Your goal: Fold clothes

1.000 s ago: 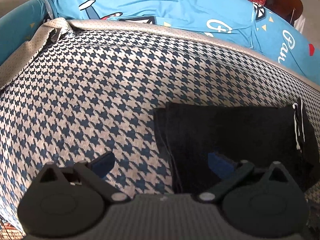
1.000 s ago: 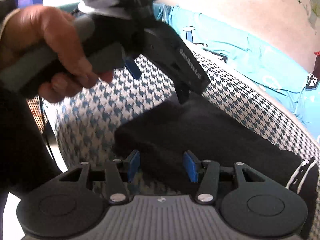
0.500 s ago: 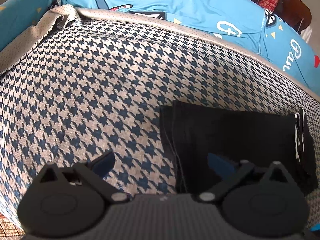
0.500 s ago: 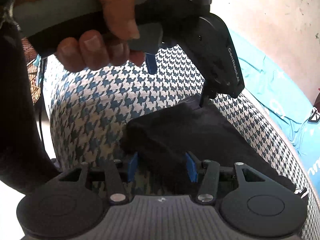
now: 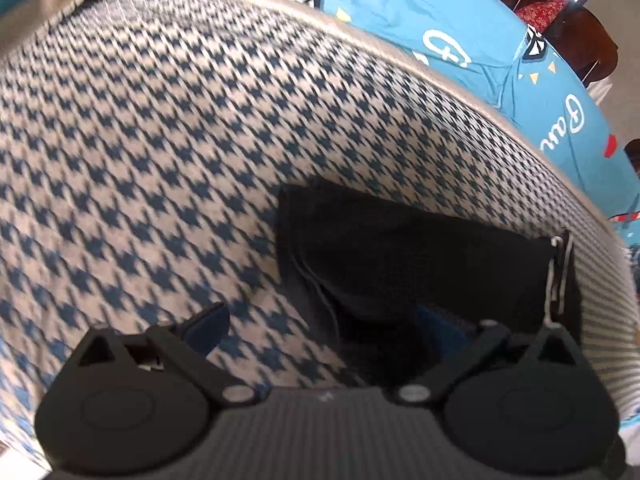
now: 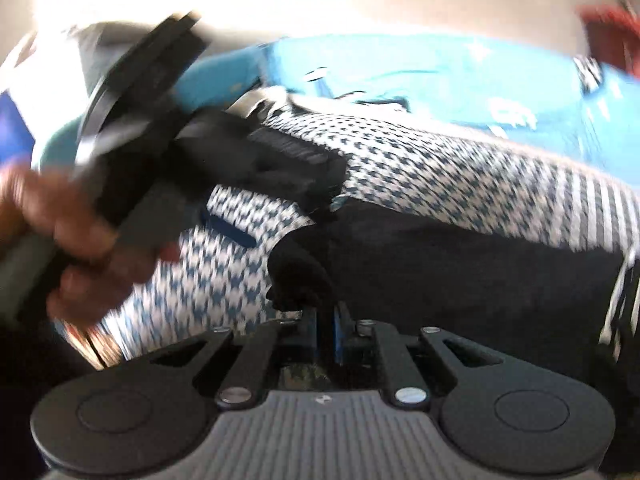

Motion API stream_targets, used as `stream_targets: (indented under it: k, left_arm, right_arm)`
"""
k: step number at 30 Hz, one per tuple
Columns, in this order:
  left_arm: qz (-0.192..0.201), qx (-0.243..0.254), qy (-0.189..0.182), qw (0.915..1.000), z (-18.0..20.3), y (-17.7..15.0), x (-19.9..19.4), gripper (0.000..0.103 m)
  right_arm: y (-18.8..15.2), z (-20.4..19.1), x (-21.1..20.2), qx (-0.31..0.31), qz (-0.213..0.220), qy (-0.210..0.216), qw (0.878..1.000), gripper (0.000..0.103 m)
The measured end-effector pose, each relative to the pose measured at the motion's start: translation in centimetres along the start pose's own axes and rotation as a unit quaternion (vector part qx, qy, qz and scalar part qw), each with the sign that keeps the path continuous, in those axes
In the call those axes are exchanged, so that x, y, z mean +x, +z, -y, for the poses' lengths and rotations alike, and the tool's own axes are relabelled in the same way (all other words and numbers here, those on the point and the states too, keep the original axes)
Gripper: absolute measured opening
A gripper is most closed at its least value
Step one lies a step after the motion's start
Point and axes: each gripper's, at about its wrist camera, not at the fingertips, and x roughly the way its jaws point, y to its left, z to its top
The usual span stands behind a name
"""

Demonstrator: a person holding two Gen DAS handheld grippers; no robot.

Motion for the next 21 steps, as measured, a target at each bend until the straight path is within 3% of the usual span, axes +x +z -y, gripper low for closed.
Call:
stream_targets:
  k: [9,15,21]
  left_arm:
    - [-0.039,-0.044,-0.082,0.9949,0.4,0.3,2.0,0.103]
    - [-0.047,-0.059,-0.130,0.9887,1.4,0.8,3.0,0.103]
    - [-0.021,-0.034,-0.166,0.9853,3.1,1.3,2.4,0.103]
  right_arm:
    - [0.4,2.5,-0.4,0.127,0.002,0.039,0.991,0.010]
    - [0.3,4.9,-0.8,0.238,-0.003,0.072,0.969,0.010]
    - [-0.5,6.8,-0.1,0.301,-0.016,0.060,0.951,0.010]
